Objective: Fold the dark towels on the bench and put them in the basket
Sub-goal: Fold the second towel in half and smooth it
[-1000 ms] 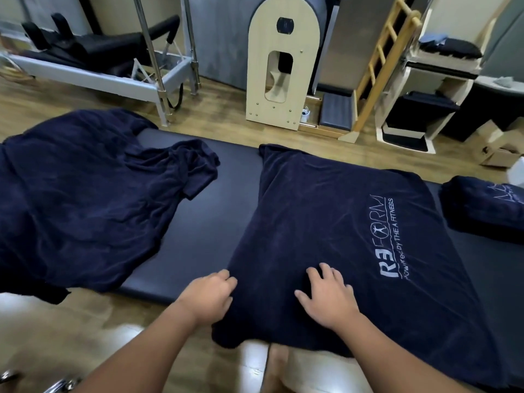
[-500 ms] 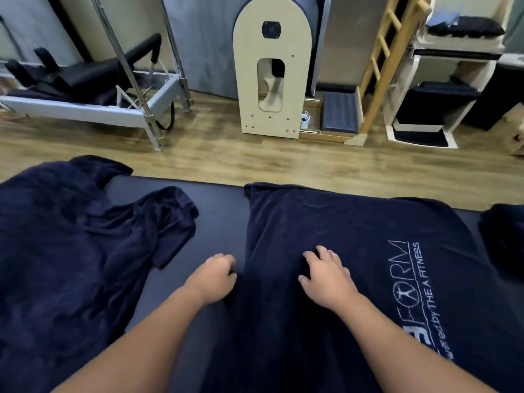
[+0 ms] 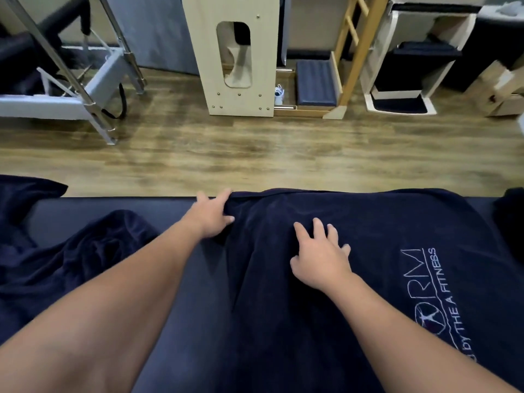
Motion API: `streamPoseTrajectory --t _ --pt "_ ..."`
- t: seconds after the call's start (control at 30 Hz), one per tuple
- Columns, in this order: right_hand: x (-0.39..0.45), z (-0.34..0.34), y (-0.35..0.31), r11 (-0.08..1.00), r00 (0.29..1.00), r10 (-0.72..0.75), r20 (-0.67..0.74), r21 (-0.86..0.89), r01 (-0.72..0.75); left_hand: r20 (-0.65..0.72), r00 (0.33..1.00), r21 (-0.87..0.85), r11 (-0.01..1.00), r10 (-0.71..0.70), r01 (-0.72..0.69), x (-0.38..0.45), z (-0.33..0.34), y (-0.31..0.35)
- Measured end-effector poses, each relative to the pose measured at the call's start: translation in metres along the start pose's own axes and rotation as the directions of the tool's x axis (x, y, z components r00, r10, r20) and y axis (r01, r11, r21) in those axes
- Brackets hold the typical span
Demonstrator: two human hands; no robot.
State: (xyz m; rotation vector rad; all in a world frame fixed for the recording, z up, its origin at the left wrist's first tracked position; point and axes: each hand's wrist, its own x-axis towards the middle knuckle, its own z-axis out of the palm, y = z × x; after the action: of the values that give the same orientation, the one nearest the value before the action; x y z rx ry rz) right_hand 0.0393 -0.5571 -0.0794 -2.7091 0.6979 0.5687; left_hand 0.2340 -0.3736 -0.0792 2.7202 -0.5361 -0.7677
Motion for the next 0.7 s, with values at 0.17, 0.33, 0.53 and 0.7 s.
streamPoseTrajectory --t 0.17,0.33,0.53,0.7 --pt "0.005 0.001 -0.008 0.999 0.999 0.045 -0.029 -0.017 -0.046 -0.190 0.942 -0.212 0.926 0.275 -0.313 0.021 0.001 -0.003" --pt "0.009 -0.005 -0.011 0.997 0.997 0.074 -0.006 0.009 -0.074 -0.195 0.935 -0.894 0.338 0.297 -0.294 0.015 -0.030 0.016" --pt "0.012 -0.010 0.001 0.988 0.990 0.116 0.074 0.090 -0.123 0.079 0.935 0.141 0.925 0.345 -0.353 0.039 -0.084 -0.023" --pt "0.012 -0.009 -0.003 0.990 0.988 0.111 0.106 0.071 -0.119 -0.052 0.980 0.235 0.957 0.190 -0.173 0.051 -0.108 -0.029"
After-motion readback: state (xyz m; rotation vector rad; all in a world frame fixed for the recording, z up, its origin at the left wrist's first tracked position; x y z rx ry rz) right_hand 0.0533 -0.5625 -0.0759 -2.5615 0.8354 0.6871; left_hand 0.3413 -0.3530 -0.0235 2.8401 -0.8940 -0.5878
